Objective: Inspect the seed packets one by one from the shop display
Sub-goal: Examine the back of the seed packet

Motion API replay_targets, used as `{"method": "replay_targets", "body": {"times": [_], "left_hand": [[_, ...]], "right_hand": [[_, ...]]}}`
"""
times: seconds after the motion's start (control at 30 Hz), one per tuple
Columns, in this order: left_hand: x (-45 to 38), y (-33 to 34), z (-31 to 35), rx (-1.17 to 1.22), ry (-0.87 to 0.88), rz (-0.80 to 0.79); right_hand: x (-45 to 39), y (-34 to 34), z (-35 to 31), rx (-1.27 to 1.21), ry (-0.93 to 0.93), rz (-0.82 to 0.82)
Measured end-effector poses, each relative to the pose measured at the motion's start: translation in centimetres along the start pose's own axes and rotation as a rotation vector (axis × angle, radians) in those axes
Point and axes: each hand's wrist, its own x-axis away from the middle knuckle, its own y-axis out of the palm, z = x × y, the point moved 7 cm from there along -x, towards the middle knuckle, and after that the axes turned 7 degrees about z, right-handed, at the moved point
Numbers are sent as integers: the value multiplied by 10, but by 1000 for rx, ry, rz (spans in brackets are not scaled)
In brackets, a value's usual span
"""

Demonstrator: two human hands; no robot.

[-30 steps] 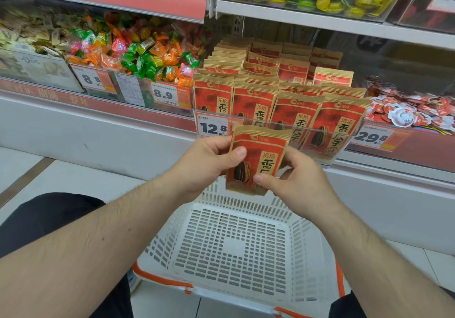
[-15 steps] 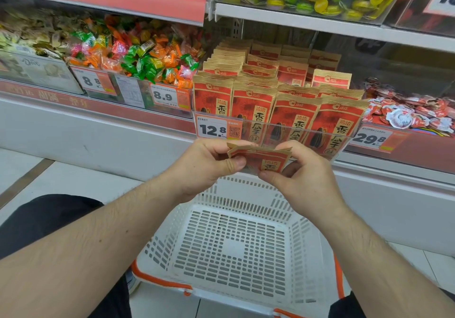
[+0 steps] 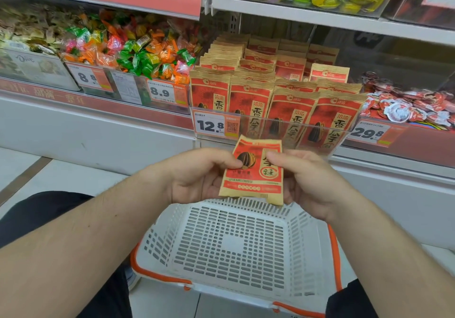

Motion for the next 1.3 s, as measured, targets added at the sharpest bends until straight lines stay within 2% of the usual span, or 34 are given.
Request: {"method": "replay_targets", "body": {"times": [0.1,0.2,0.47,0.57,0.7,0.8,0.93,1.13,1.3], "left_hand": [[2,1,-3,65,-94,12],[3,2,-2,96,-134,13],[3,1,-2,100,-131,8],[1,-1,-3,29,-106,21],[-5,-12,-5,-341,35,133],[-7,-15,-4,-450,130,208],[-8,-15,4,-475,274,269],[-8,-8,13,-511,380,267],[-3,4,51,-414,538,331]], "right_hand": [[-1,4,12,-62,140,-22],[-3,6,17,-94,203,-29],[-7,5,20,-134,217,-49],[-9,5,19,-87,173,-57],[-9,1,10,300,-64,3],[-8,3,8,408,-158,24],[-12,-3,4,391,-237,98],[-7,-9,-5,247,-305,138],[-7,-22,-26,-20,-270,155]]}}
